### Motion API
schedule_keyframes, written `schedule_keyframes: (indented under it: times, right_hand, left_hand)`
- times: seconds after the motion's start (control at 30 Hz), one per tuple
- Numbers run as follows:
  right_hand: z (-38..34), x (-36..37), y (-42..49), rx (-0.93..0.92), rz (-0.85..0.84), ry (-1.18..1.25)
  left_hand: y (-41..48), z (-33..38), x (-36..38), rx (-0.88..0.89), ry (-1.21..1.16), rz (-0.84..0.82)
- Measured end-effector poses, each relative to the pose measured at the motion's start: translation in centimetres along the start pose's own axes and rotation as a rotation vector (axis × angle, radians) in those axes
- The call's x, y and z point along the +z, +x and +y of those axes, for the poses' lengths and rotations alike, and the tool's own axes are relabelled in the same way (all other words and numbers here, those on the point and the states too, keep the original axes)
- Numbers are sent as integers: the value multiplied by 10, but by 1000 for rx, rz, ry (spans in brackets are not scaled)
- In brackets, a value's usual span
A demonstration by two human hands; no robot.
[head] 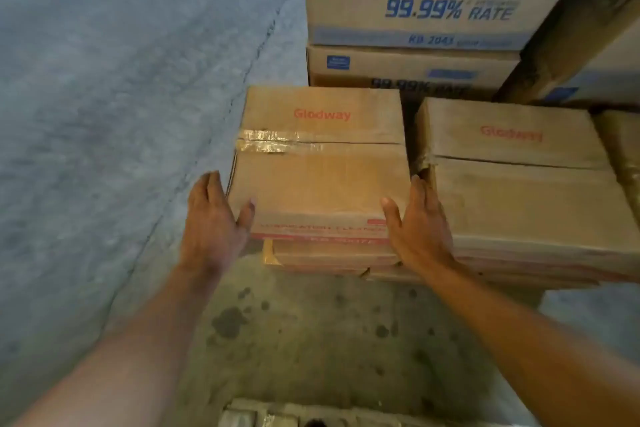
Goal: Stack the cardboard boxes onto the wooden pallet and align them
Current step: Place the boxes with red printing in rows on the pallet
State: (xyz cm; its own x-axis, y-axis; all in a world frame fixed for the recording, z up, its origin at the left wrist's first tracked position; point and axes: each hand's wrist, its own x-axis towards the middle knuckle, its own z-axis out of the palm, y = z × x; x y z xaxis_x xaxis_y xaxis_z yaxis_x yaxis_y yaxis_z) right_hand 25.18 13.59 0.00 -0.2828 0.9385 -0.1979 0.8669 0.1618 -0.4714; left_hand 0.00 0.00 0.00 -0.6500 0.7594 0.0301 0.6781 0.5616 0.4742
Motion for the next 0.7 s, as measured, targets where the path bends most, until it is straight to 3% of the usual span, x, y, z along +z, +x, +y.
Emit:
schedule_keyframes:
  times: [0.13,0.37,0.5,0.7]
  right_hand:
    - [11,51,18,262,132,247]
    - [31,74,32,311,201,667]
    - [37,81,39,422,122,924]
    - [46,88,49,442,104,1063]
  left_hand:
    - [22,-36,39,-234,-169,-30]
    - [29,-50,82,-304,-660,105]
    - [31,-51,97,-470,-1058,32]
    - [33,-51,91,-461,-1132,-51]
